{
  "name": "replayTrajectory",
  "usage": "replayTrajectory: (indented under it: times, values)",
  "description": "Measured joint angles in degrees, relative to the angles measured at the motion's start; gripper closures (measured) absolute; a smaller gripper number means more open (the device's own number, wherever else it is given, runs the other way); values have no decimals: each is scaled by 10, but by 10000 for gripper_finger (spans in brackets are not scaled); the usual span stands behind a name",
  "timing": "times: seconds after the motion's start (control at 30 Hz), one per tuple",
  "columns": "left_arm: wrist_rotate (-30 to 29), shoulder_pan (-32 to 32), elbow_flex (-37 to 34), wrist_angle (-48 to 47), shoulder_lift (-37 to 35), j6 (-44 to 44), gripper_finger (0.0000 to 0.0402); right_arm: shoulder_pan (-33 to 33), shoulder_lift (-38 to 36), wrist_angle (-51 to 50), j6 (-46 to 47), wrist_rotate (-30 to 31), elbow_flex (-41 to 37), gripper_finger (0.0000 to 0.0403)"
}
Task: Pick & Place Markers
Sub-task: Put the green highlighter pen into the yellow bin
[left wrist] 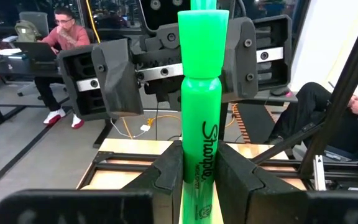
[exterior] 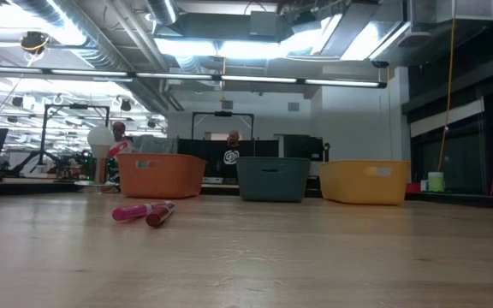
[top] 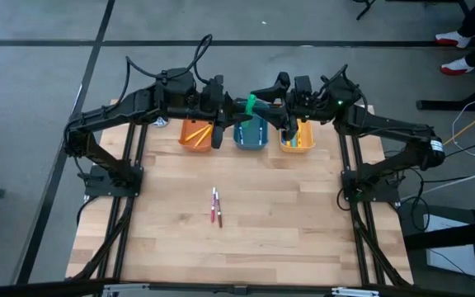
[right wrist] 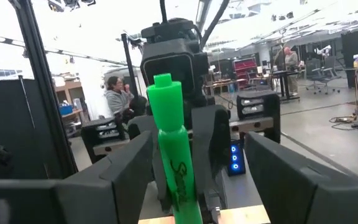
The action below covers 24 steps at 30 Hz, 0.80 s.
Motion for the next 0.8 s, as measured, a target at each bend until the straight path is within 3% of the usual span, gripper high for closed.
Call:
replayTrajectory:
  times: [0.53,0.67,0.8]
  values:
    - [-4,0,0,0,0,0,339,0,34,-47,-2,-19,42,157]
    - [-4,0,0,0,0,0,339,0,34,-47,-2,-20,42,193]
    - [-6,0,0,0,0,0,339,0,34,-47,-2,-22,42,257]
